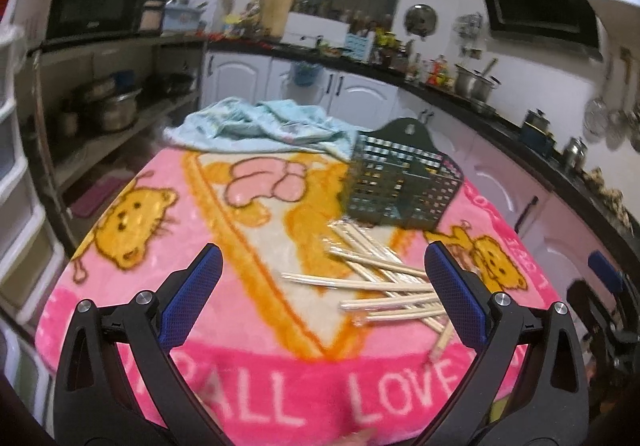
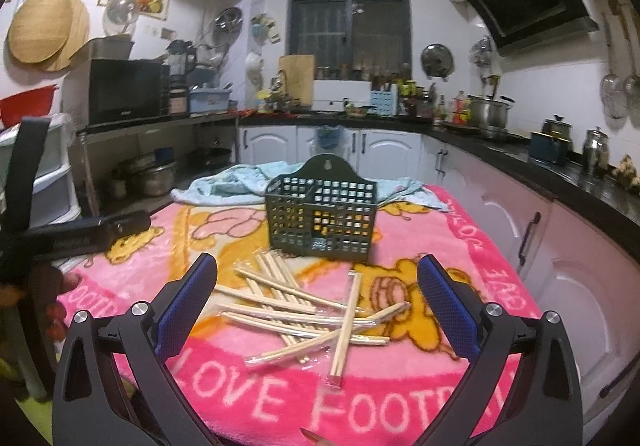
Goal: Organize utensils
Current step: 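Close the right gripper on a wooden chopstick while the left gripper grasps another chopstick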
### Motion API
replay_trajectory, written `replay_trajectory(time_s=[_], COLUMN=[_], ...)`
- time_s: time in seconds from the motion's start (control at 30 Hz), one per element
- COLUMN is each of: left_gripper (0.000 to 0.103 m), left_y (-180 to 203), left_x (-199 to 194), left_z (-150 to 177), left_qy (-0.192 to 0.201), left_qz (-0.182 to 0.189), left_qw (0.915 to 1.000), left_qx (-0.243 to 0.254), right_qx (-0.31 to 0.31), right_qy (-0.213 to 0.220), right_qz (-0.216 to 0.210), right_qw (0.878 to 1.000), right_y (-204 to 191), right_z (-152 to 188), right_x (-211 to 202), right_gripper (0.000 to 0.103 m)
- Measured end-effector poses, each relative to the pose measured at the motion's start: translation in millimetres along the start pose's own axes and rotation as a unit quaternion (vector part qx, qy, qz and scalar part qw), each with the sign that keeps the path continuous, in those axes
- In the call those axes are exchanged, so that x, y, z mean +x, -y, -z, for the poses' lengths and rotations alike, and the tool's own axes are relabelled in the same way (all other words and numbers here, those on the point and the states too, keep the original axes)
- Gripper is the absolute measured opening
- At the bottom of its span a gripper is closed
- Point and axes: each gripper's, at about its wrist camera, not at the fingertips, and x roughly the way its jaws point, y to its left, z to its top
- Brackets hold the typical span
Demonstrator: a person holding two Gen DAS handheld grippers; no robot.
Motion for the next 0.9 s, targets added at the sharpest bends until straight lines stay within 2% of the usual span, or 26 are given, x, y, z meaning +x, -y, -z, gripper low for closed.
replay_trajectory(time_s=[0.2,0.43,0.6,0.73,0.83,0.9], left_gripper=[0.093,0.093,0.092,0.075,0.064,0.060], left_y=[-31.3,-61.6,-63.2,-51.4,-44.8,-41.1], left_x=[9.3,22.0,42.6,67.3,89.1,103.4], left_z=[-9.3,-11.6,-3.0,8.2,19.1,25.4], left_qy=[-0.018,-0.060,-0.109,-0.162,-0.209,-0.233], left_qz=[-0.028,-0.025,0.015,0.041,0.067,0.077], left_qw=[0.9990,0.9961,0.9904,0.9820,0.9696,0.9621], left_qx=[-0.028,-0.060,-0.084,-0.088,-0.109,-0.119], right_qx=[-0.015,-0.011,0.004,0.020,0.027,0.031], right_qy=[-0.022,-0.055,-0.090,-0.116,-0.147,-0.172], right_qz=[-0.023,-0.035,-0.027,-0.025,-0.018,-0.012], right_qw=[0.999,0.998,0.996,0.993,0.989,0.985], right_y=[-3.4,8.4,27.7,42.0,53.5,60.0], right_z=[-4.8,-15.8,-22.1,-23.5,-21.2,-17.5], right_x=[16.6,43.5,73.8,97.3,119.0,135.4], right_gripper=[0.097,0.097,0.097,0.095,0.084,0.079])
